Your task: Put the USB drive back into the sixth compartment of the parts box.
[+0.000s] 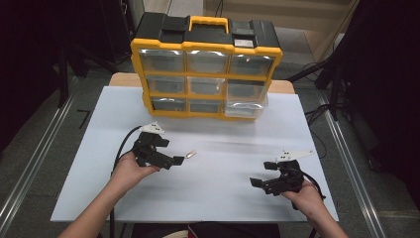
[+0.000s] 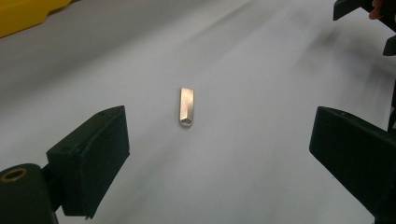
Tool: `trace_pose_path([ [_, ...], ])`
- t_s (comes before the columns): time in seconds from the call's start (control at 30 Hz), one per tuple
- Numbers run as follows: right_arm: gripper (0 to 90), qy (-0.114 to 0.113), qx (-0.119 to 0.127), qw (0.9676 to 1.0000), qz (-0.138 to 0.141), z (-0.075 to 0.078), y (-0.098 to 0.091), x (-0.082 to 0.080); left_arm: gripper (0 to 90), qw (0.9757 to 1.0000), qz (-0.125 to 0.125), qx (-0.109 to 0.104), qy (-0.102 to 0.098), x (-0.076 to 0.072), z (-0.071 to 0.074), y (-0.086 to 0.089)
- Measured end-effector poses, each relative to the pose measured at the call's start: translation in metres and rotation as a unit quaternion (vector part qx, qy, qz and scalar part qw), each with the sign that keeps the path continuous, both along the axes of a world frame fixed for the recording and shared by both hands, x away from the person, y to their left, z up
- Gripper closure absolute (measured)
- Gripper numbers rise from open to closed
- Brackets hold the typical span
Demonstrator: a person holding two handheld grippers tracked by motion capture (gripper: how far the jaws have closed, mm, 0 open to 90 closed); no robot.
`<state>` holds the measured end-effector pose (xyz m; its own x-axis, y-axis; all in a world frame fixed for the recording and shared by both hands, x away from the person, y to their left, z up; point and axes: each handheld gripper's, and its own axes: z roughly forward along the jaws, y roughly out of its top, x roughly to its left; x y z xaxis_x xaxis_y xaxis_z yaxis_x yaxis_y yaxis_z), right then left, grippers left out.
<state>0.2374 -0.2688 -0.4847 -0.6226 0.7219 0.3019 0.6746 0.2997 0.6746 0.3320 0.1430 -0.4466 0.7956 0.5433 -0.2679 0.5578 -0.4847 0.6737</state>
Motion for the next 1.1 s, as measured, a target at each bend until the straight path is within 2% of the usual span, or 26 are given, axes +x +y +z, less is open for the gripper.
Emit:
trace_pose_path([
  [0.23,7.3,-0.001,0.000,1.0000,-0.002,0.001,0.000,0.000,7.1,1.0000,0.001,-0.002,-0.002,0.008,-0.001,-0.006],
  [0.47,7.3,0.001,0.001,1.0000,0.000,0.000,0.000,0.000,7.1,0.9999,-0.005,0.009,-0.007,0.016,-0.002,-0.017],
  [0.63,7.3,0.001,0.001,1.0000,-0.001,0.000,0.000,0.000,7.2,0.9999,-0.005,0.008,-0.009,0.020,-0.004,-0.023],
  [0.77,7.3,0.001,0.001,1.0000,0.000,0.000,0.000,0.000,13.8,0.9997,0.004,0.020,-0.012,0.023,-0.005,-0.029],
  [1.1,7.3,0.003,0.000,1.0000,0.000,0.000,0.000,0.000,13.8,0.9996,-0.010,0.019,-0.018,0.031,-0.007,-0.047],
])
